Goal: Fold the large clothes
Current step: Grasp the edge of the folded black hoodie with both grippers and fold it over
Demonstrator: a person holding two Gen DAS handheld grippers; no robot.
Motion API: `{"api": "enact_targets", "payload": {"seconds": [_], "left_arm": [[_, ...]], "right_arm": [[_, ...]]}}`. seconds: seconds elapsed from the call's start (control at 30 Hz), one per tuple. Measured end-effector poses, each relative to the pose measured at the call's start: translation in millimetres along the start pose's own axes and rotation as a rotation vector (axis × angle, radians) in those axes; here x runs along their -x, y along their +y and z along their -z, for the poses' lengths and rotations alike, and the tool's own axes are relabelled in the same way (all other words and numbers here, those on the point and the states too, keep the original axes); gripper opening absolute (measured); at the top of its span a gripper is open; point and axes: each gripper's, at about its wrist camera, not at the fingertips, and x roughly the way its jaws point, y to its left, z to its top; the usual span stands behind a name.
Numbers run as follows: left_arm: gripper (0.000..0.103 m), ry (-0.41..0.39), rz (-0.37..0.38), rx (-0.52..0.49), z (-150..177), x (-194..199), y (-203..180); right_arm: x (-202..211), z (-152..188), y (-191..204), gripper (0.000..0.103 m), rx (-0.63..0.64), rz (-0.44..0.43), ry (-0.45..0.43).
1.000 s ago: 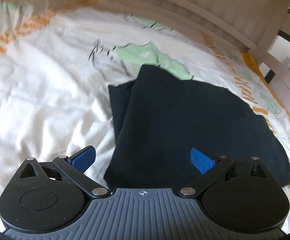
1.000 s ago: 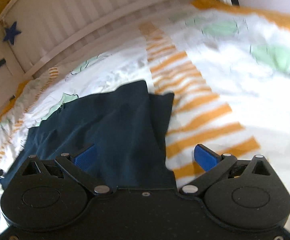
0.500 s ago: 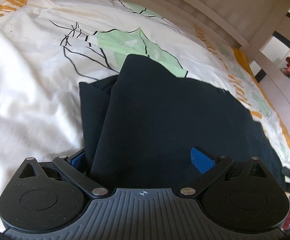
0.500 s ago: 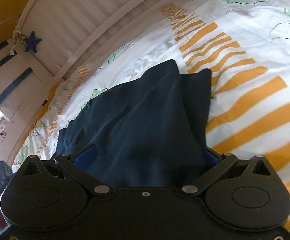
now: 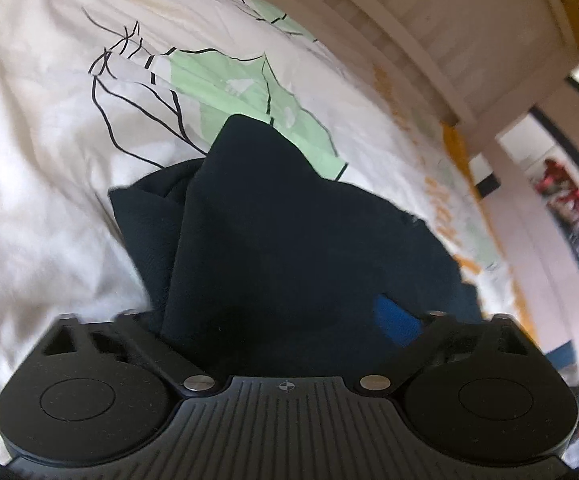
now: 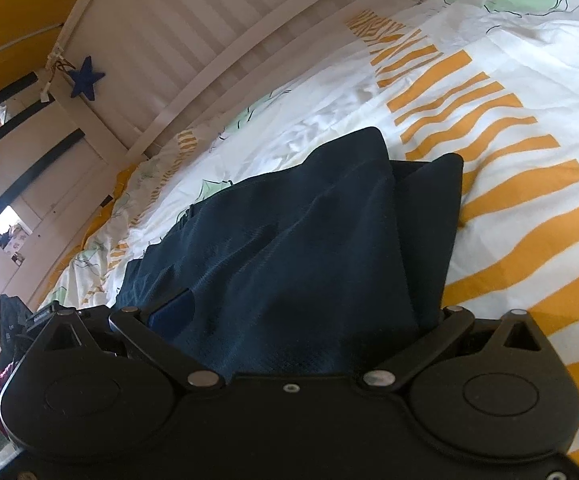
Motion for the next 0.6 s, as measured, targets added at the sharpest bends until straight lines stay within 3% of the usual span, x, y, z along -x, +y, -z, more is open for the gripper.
{"api": "enact_targets", "payload": {"seconds": [0.03, 0.07, 0.1, 0.13, 0.2, 0.33, 0.47, 0.6], "left_arm": [[0.062, -0.013, -0.041, 0.004, 2, 2, -2], [0.037, -0.023, -0.093, -0.002, 3, 4, -4], [0.023, -0.033, -0.109, 0.002, 3, 6, -5], [0.014, -0.045, -0.083, 0.025, 4, 10, -3], [0.013, -0.076, -0.059, 0.085, 5, 20, -1], [0.013, -0.132, -0.018, 0.075, 5, 45, -21], [0.013, -0.152, 0.054, 0.073, 5, 70, -45], [0.013, -0.162, 0.094, 0.032, 16, 95, -72]], "right_arm": [[-1, -1, 1, 0.103, 0.002, 0.006, 0.004], [-1, -2, 3, 0.095, 0.009, 0.023, 0.009], [-1, -2, 6, 0.069, 0.022, 0.052, 0.012], [-2, -2, 8, 0.056, 0.029, 0.091, 0.019], [-1, -4, 9, 0.039, 0.0, 0.083, 0.025], [8, -6, 29, 0.035, 0.046, 0.122, 0.002], [34, -15, 44, 0.026, -0.006, 0.083, -0.048], [59, -20, 64, 0.025, -0.038, 0.051, -0.053]]}}
